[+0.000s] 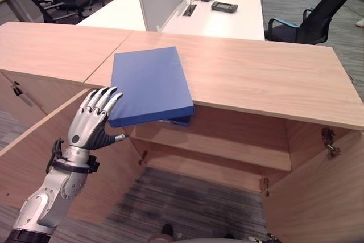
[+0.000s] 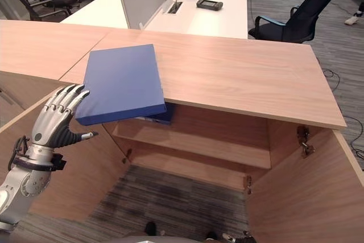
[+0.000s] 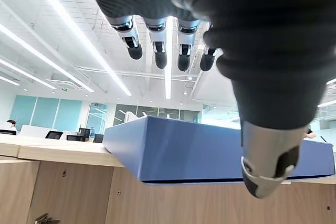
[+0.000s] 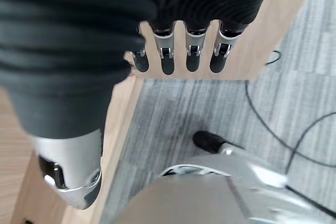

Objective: Put the empty folder in the office cabinet

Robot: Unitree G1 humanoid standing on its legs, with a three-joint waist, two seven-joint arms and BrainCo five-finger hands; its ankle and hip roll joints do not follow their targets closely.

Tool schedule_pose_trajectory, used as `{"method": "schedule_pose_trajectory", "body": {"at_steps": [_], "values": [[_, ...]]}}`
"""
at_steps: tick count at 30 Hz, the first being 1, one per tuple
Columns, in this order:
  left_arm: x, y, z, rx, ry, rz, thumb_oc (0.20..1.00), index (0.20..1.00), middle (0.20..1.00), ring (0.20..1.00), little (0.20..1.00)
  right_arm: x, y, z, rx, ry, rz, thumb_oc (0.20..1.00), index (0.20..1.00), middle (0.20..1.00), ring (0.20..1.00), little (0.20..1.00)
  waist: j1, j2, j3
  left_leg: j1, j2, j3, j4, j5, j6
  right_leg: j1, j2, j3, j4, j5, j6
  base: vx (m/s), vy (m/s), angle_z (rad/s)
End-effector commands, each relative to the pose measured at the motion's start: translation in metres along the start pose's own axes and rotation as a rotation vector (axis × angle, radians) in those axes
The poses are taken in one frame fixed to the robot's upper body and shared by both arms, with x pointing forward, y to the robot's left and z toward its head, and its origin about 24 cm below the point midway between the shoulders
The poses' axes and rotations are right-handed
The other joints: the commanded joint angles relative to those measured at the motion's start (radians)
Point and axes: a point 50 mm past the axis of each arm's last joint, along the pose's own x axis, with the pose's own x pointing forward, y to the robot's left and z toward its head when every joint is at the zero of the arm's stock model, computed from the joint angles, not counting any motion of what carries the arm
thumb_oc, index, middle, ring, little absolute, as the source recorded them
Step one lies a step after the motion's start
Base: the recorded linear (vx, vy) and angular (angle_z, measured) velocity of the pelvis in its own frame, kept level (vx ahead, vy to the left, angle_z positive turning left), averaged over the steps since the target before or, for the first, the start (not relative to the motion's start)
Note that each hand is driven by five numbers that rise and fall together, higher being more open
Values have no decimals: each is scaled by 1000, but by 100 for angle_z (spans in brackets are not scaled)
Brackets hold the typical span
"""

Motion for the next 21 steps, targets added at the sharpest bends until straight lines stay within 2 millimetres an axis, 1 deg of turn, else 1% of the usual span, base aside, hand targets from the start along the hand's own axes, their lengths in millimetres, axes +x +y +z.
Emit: {"method": "schedule_pose_trajectory", "body": {"at_steps": [1, 5, 16, 21], "values": [[26, 20, 8, 56, -96, 95, 1000, 1000, 1000, 1000, 1000, 5, -6, 22, 7, -48, -19, 1000, 1000, 1000, 1000, 1000, -7, -18, 15, 7, -3, 52, 12, -60, -14, 25, -4, 47, 45, -126, 41, 0, 0, 0], [27, 15, 8, 58, -89, 70, 1000, 1000, 1000, 1000, 1000, 5, -7, 19, 4, -35, -22, 1000, 1000, 1000, 1000, 1000, -12, -17, 14, 11, -4, 56, 12, -62, -13, 27, -2, 49, 42, -125, 42, 0, 0, 0], [39, 5, 10, 72, -102, 47, 1000, 1000, 1000, 1000, 1000, 5, -10, 21, 4, -32, -34, 1000, 1000, 1000, 1000, 1000, -27, -20, 11, 18, -4, 68, 12, -67, -13, 28, -3, 58, 40, -122, 44, 0, 0, 0], [41, 2, 10, 85, -110, 30, 1000, 1000, 1000, 1000, 1000, 5, -12, 20, 7, -29, -41, 1000, 1000, 1000, 1000, 1000, -28, -20, 12, 19, -2, 71, 12, -67, -12, 29, -3, 63, 39, -121, 45, 0, 3, -4]]}}
